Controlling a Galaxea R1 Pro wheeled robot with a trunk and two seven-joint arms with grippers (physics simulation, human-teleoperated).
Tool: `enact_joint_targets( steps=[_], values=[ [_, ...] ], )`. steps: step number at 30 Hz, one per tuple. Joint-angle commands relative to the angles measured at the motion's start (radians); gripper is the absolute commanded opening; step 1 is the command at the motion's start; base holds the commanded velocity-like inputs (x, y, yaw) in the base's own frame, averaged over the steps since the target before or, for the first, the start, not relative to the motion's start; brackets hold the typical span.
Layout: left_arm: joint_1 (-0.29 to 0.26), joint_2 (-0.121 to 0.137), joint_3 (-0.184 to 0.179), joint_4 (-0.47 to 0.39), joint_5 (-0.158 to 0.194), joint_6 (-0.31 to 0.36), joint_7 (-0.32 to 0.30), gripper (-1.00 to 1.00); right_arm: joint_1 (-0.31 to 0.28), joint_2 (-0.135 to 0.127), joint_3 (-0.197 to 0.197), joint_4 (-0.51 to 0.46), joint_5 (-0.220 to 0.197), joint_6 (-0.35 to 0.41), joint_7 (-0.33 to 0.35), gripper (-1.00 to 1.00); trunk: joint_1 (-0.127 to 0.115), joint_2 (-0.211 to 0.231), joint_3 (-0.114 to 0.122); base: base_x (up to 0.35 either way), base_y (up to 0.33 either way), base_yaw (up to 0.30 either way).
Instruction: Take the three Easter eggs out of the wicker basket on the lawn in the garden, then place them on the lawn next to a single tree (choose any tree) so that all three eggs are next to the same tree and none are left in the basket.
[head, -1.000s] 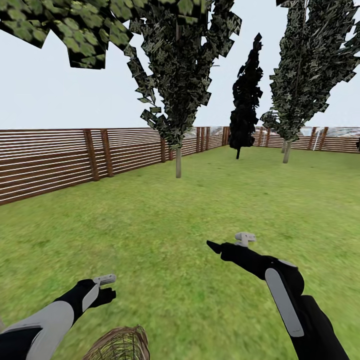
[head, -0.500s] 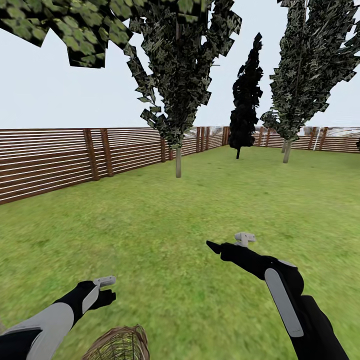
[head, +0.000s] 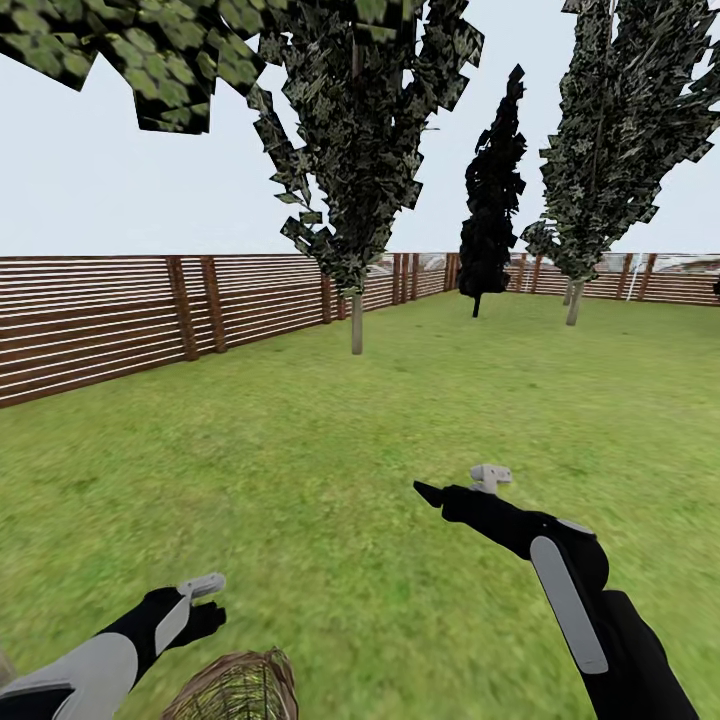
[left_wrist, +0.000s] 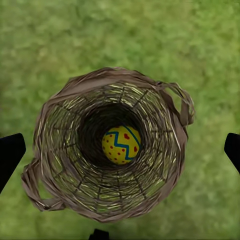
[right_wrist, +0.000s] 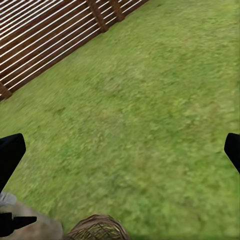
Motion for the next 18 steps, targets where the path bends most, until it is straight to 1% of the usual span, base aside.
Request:
enact_joint_targets(
  steps=[1,7,18],
  values=[
    [0.007,0.000,0.008,-0.003,0.008,0.004,0.006,1.00,0.000,-0.001,0.000,-0.001,0.003,0.004,0.004,1.00,0.004,-0.009,-0.005,0.000,0.000,0.000],
    [0.021,-0.001,0.008,-0.003,0.011,-0.003,0.007,1.00,0.000,0.001,0.001,-0.001,0.003,0.003,0.004,1.00,0.027,-0.051,-0.024,0.000,0.000,0.000],
    [0.024,-0.002,0.007,-0.003,0.012,-0.004,0.007,1.00,0.001,0.002,0.002,-0.001,0.003,0.003,0.004,1.00,0.069,-0.128,-0.058,0.000,0.000,0.000]
  ],
)
